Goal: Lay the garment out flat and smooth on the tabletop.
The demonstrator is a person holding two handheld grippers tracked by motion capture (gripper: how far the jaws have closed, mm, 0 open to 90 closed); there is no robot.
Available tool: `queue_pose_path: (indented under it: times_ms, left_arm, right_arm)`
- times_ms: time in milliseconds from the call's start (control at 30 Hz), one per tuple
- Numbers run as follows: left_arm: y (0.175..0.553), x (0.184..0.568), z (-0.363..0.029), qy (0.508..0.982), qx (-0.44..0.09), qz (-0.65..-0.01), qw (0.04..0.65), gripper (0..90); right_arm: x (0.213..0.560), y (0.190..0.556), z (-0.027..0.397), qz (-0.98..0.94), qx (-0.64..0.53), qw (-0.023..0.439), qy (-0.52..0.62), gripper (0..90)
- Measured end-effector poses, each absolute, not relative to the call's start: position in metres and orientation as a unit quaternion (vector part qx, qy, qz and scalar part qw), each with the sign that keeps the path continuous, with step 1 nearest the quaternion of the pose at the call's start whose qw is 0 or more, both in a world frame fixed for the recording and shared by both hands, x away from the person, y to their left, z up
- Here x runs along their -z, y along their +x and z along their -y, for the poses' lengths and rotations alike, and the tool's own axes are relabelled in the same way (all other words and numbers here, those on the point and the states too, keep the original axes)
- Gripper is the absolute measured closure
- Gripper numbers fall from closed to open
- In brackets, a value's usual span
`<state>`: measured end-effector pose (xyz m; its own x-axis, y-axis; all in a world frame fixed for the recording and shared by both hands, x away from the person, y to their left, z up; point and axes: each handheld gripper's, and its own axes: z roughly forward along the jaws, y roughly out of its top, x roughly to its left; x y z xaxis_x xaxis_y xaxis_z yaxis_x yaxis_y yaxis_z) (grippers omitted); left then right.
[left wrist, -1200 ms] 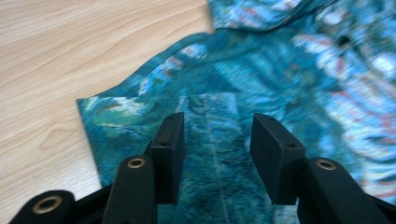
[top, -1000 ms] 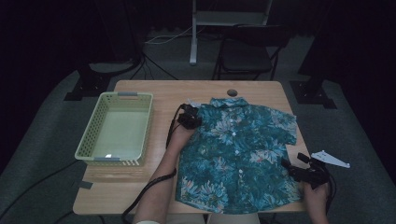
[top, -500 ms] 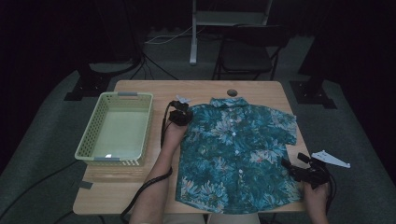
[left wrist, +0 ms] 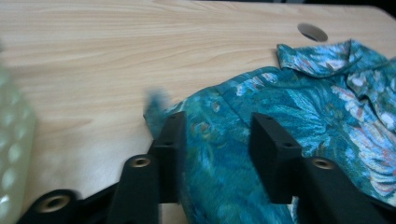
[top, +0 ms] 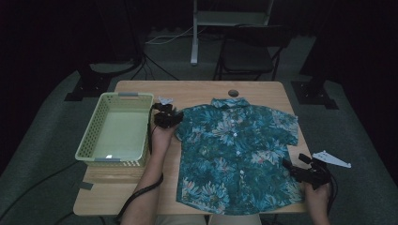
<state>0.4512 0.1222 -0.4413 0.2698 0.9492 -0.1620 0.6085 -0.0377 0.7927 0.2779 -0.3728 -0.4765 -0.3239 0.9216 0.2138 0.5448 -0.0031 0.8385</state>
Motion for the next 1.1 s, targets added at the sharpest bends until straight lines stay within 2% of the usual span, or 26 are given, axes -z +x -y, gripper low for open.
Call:
queue_pose_path:
  times_ms: [33,100,133,200,300,400,467,800,933,1100]
  left_arm:
    - [0.446,0.440,-0.124,0.676,-0.226,-0.574,0.403,50.5]
    - [0.436,0.439,-0.128,0.658,-0.223,-0.576,0.430,42.4]
    - [0.431,0.439,-0.128,0.655,-0.222,-0.575,0.437,34.1]
    - [0.422,0.441,-0.126,0.663,-0.216,-0.559,0.448,31.1]
    - [0.408,0.445,-0.121,0.684,-0.225,-0.534,0.443,21.7]
    - [0.399,0.448,-0.120,0.695,-0.209,-0.527,0.442,20.9]
    - [0.393,0.450,-0.120,0.705,-0.206,-0.519,0.436,12.2]
    - [0.364,0.456,-0.124,0.715,-0.210,-0.496,0.445,12.3]
    - [0.345,0.456,-0.123,0.718,-0.227,-0.476,0.454,12.3]
    - [0.325,0.457,-0.125,0.725,-0.219,-0.462,0.462,12.3]
  right_arm:
    - [0.477,0.278,0.373,-0.675,-0.454,0.207,0.543,13.7]
    - [0.477,0.278,0.373,-0.675,-0.454,0.207,0.544,13.7]
    - [0.476,0.278,0.373,-0.675,-0.453,0.207,0.544,13.7]
    - [0.477,0.278,0.372,-0.676,-0.452,0.208,0.544,13.7]
    - [0.477,0.278,0.372,-0.676,-0.451,0.209,0.544,13.7]
    - [0.477,0.278,0.372,-0.675,-0.452,0.209,0.545,13.7]
    - [0.477,0.278,0.372,-0.675,-0.452,0.209,0.545,13.7]
    - [0.477,0.278,0.371,-0.677,-0.447,0.210,0.545,13.7]
    - [0.477,0.278,0.371,-0.677,-0.448,0.210,0.545,13.7]
    - [0.477,0.278,0.370,-0.678,-0.445,0.213,0.544,13.7]
